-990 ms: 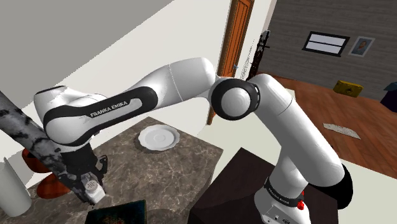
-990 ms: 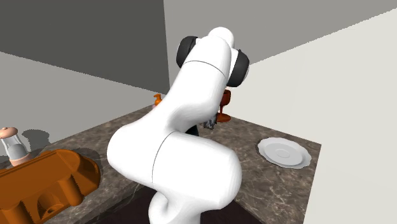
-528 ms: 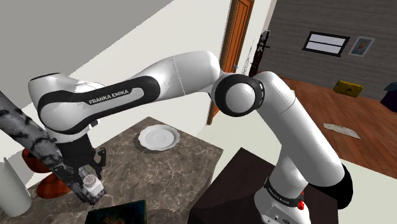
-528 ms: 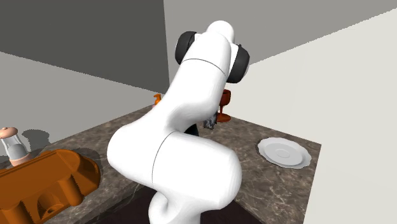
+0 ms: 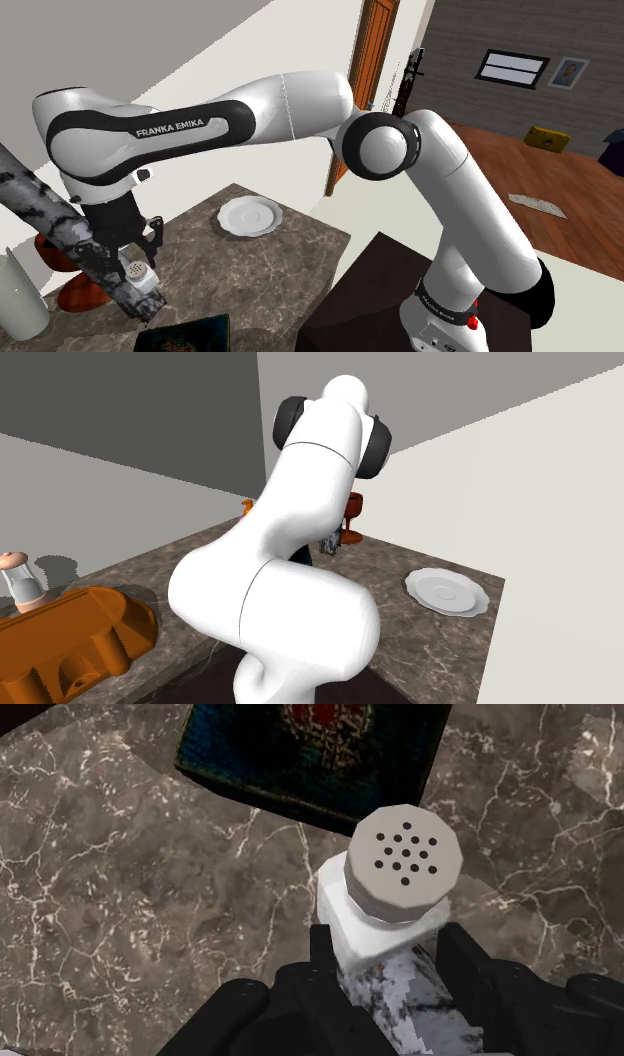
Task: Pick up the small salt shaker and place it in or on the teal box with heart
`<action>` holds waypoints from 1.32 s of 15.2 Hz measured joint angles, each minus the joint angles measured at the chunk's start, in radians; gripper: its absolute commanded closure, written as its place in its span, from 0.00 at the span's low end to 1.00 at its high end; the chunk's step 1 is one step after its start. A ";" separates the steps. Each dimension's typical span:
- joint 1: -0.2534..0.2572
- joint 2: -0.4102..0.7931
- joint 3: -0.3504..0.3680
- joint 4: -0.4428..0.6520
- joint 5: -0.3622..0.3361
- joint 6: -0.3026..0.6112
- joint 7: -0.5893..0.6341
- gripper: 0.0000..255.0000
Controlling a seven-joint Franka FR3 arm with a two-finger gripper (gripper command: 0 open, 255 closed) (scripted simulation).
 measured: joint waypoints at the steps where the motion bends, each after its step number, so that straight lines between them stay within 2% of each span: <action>1: -0.002 -0.007 0.001 -0.004 0.001 -0.003 0.000 1.00; 3: -0.008 -0.063 0.012 -0.094 0.012 0.031 0.017 1.00; 9: -0.026 -0.272 0.060 -0.454 0.064 0.190 0.078 1.00; 13: -0.021 -0.377 0.093 -0.624 0.100 0.267 0.118 1.00; 20: -0.011 -0.358 0.091 -0.678 0.093 0.340 0.128 1.00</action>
